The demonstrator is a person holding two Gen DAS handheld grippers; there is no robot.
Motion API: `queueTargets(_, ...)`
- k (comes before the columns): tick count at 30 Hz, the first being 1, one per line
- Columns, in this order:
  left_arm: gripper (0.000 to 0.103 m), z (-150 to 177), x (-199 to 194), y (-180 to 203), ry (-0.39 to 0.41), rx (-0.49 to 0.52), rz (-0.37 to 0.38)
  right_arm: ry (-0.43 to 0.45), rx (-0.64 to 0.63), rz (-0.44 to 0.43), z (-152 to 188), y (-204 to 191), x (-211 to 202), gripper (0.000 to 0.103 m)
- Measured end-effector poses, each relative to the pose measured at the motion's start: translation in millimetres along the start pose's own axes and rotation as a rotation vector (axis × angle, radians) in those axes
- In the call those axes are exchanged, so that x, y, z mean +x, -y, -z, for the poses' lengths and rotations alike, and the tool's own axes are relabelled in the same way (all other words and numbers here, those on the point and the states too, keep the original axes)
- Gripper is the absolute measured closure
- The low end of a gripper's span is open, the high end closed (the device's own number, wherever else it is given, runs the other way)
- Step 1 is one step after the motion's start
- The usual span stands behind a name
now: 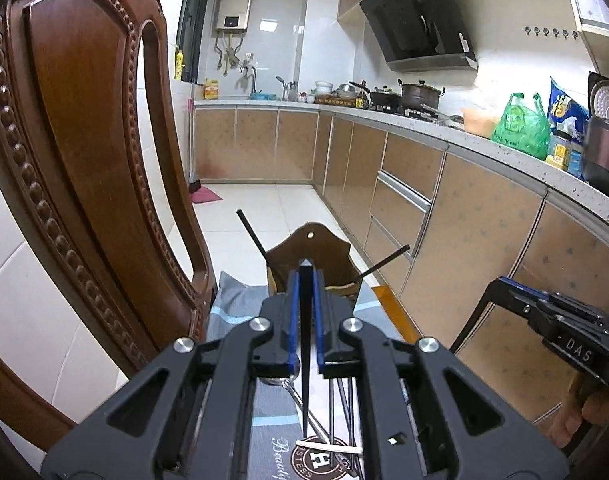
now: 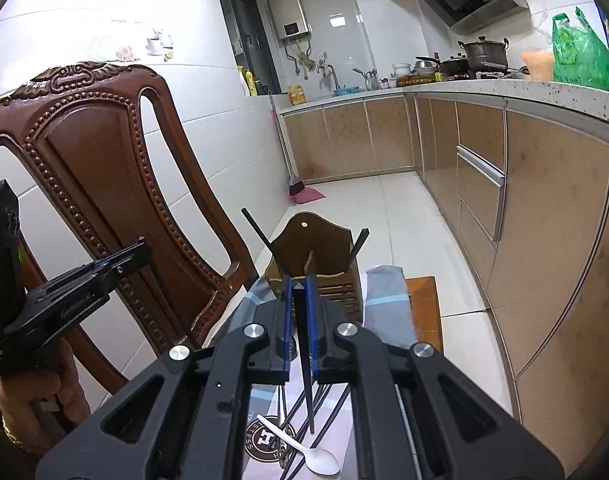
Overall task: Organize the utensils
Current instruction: 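Lift the held chopsticks with both tools and carry them toward the wooden holder, then lower the chopstick into the holder and open the right tool while the left tool holds its chopstick above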
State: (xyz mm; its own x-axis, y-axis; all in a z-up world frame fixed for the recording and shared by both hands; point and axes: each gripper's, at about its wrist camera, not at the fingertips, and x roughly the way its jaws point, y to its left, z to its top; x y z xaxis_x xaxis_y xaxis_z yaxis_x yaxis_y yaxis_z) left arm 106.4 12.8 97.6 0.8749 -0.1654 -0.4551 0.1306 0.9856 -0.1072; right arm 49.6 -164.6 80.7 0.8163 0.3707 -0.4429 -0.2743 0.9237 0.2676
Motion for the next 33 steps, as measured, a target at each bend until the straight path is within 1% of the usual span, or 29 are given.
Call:
queueTargets(4,0.097,-1,2,0,-0.008,0.003,-0.007,-0.004,-0.002,0.007,0,-2,3,0.096)
queueTargets(11,0.097,1,8,-2,-0.022,0.006,0.001,0.008,-0.024,0.02,-4,-12,6,0.096)
queueTargets(16,0.097,1,11,-6,-0.03,-0.001,0.016,0.03,-0.035,0.029,-20,-18,7,0.096)
queueTargets(19,0.097,0,11,-11,-0.025,-0.01,0.014,0.05,-0.034,0.033,-40,-22,9,0.096)
queueTargets(22,0.097,-1,12,-21,-0.022,-0.029,0.008,0.079,-0.048,0.04,-67,-30,11,0.096)
queueTargets(26,0.097,-2,12,-35,-0.02,-0.061,0.006,0.134,-0.07,0.068,-110,-40,22,0.096)
queueTargets(29,0.097,-2,13,-45,-0.021,-0.079,0.003,0.149,-0.065,0.09,-137,-42,43,0.096)
queueTargets(33,0.097,-1,12,-52,-0.021,-0.091,0.003,0.172,-0.059,0.137,-157,-42,78,0.096)
